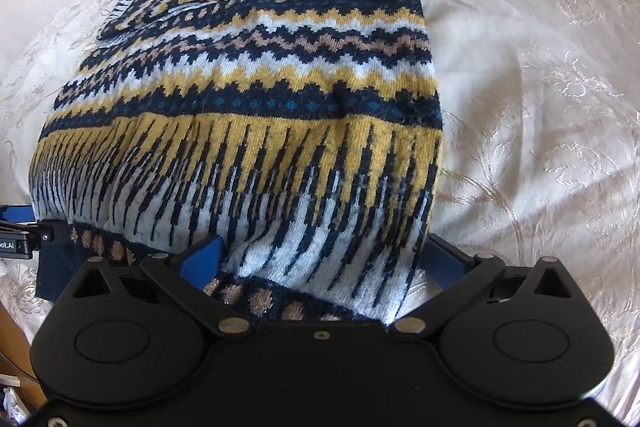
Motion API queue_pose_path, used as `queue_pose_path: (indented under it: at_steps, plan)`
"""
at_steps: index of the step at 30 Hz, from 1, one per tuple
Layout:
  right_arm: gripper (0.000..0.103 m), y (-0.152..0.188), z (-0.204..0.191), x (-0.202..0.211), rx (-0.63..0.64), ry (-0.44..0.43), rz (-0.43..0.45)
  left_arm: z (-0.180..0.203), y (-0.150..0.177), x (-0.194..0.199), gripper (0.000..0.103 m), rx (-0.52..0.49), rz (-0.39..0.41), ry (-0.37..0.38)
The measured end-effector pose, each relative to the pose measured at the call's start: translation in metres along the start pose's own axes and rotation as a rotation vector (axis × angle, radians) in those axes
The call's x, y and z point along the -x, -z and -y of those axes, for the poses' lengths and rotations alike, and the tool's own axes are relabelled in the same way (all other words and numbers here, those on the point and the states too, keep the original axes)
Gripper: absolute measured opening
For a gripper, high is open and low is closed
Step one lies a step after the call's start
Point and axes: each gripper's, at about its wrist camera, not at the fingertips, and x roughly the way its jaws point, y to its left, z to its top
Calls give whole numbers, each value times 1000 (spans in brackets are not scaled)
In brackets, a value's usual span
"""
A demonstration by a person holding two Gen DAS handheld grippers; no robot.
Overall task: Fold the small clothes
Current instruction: 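Move both tools down to the navy ribbed hem of the sweater, then close both tools on the navy ribbed hem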
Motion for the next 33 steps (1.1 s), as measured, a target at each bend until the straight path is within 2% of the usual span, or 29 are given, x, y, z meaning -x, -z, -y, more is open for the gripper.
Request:
queue_pose_path:
  at_steps: [4, 6, 10, 13, 17, 20, 29, 31, 33]
  plan:
    - [103, 13, -2, 14, 6, -21, 41, -2, 21, 9, 90, 37, -9, -5]
    - [103, 20, -2, 20, -1, -41, 54, -3, 33, 10, 81, 35, -34, -7]
    - [103, 34, -2, 31, 13, -75, 59, 0, 46, 17, 81, 10, -6, -21]
    - [102, 44, -1, 37, -1, -111, 53, 0, 46, 19, 80, 13, 10, -23]
    - [94, 53, 3, 40, -52, -150, 31, -3, 40, 18, 79, 52, 28, -27]
    - [94, 56, 4, 42, -67, -158, 30, -5, 37, 15, 76, 59, 30, -26]
    - [90, 57, 0, 35, -76, -197, 13, -4, 34, 12, 54, 44, 44, 33]
    - [87, 56, -2, 32, -64, -205, 5, -4, 35, 12, 48, 46, 51, 51]
    - [79, 55, -4, 29, -56, -212, -10, -4, 36, 13, 40, 53, 58, 58]
